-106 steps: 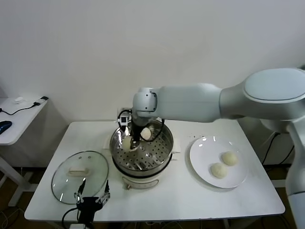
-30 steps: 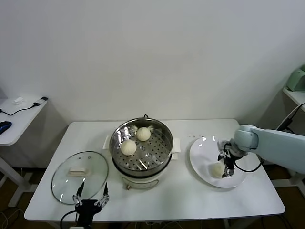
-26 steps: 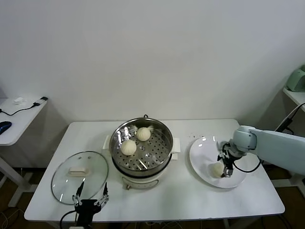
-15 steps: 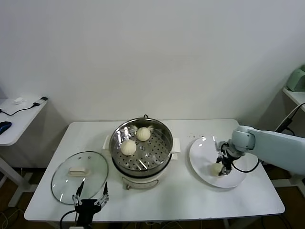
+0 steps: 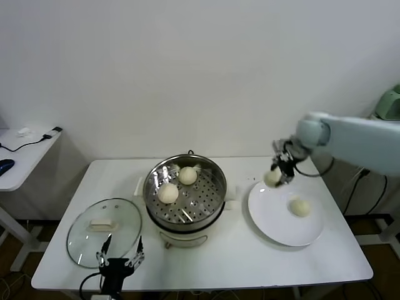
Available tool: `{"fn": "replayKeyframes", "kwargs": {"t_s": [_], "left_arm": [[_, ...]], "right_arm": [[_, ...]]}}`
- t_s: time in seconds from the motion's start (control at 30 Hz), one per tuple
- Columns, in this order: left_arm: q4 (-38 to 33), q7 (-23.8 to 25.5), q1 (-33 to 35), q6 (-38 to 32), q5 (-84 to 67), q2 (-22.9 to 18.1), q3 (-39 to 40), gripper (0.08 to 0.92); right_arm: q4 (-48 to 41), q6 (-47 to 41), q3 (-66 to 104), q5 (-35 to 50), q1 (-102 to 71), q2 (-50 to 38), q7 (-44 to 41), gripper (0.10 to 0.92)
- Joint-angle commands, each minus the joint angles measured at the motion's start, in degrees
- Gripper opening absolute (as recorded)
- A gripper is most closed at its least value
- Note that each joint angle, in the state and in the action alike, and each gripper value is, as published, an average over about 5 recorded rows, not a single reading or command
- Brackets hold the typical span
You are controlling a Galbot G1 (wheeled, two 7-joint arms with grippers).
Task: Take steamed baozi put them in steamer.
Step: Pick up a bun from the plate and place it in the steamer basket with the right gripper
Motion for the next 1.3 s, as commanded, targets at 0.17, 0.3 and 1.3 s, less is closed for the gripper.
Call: {"fn": "replayKeyframes", "kwargs": {"t_s": [0.17, 0.3, 1.3], "left_arm": [[0.0, -0.1, 0.2, -0.1, 0.2, 0.2, -0.1, 0.823], [0.2, -0.1, 0.1, -0.1, 0.2, 0.1, -0.2, 0.823], [0.8, -0.8, -0.2, -0.5, -0.2, -0.3, -0.5, 0.823]], "right_arm": [[4.9, 23.9, 6.1, -1.0, 8.1, 21.9, -5.7, 0.609], [4.1, 31.4, 5.6, -3.8, 5.1, 26.1, -8.7, 0.603], [-2.8, 34.6, 4.7, -22.4, -11.8, 32.7, -3.6, 0.521]]}}
